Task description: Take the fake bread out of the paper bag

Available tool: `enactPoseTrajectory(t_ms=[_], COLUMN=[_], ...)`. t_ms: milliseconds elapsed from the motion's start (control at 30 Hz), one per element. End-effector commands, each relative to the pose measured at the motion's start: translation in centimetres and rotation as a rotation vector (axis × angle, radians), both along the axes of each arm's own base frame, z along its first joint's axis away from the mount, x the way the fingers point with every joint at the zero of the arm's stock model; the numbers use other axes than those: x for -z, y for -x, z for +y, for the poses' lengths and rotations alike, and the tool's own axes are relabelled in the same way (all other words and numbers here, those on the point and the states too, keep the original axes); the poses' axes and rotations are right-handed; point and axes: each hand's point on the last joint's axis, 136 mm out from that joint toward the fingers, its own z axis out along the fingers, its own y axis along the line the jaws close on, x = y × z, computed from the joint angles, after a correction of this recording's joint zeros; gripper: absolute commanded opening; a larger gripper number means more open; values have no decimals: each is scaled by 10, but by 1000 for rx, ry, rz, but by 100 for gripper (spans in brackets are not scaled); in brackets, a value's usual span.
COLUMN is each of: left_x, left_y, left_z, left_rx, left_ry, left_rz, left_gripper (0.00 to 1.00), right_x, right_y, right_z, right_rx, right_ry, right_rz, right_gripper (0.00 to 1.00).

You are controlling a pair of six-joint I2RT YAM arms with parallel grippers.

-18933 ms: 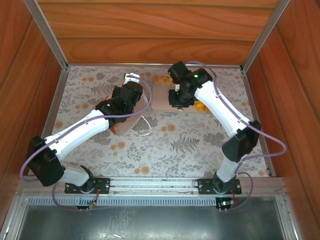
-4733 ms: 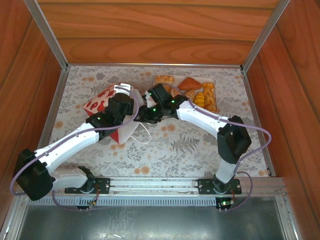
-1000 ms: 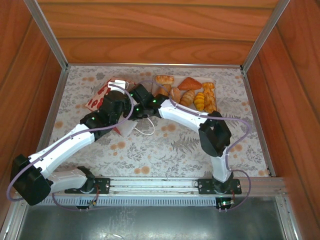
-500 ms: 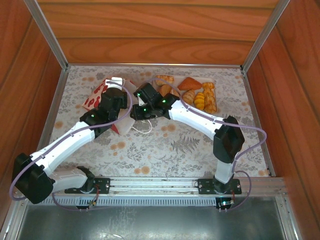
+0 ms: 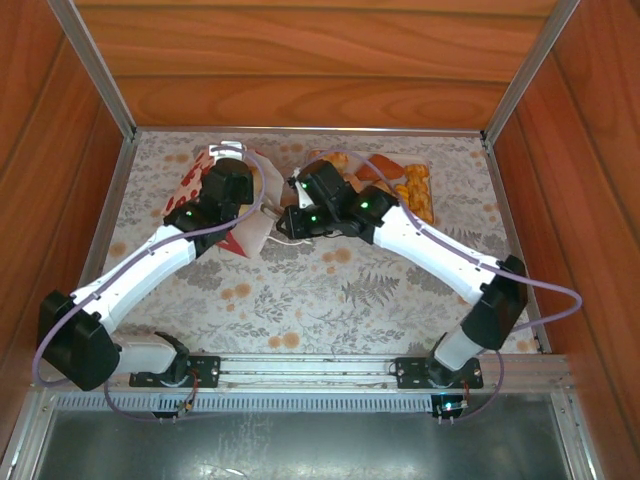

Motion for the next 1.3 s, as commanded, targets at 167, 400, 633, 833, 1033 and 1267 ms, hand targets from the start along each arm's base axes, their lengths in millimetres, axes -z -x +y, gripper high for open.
enactPoseTrajectory(t_ms=[167, 400, 633, 833, 1033, 1267], left_x=[-12, -6, -8, -13, -23, -48], left_y=[-8, -15, -15, -15, -13, -15], left_z=[25, 23, 26, 28, 27, 13], left_rx=[-108, -108, -107, -99, -75, -2], left_ry=[68, 156, 203, 247, 322, 454], left_rz=[42, 121, 127, 126, 117, 102], left_gripper=[0, 0, 0, 0, 0, 0], right_x=[-40, -79, -118, -141, -135, -91], right_y=[4, 9, 11, 8, 5, 1], right_z=[-48, -79, -105, -136, -185, -203], right_rx=[78, 137, 208, 321, 519, 631], right_ry=[26, -17, -79, -96, -28, 43], right_rz=[-80, -154, -234, -301, -297, -152], right_gripper=[8, 10, 12, 14, 16, 18])
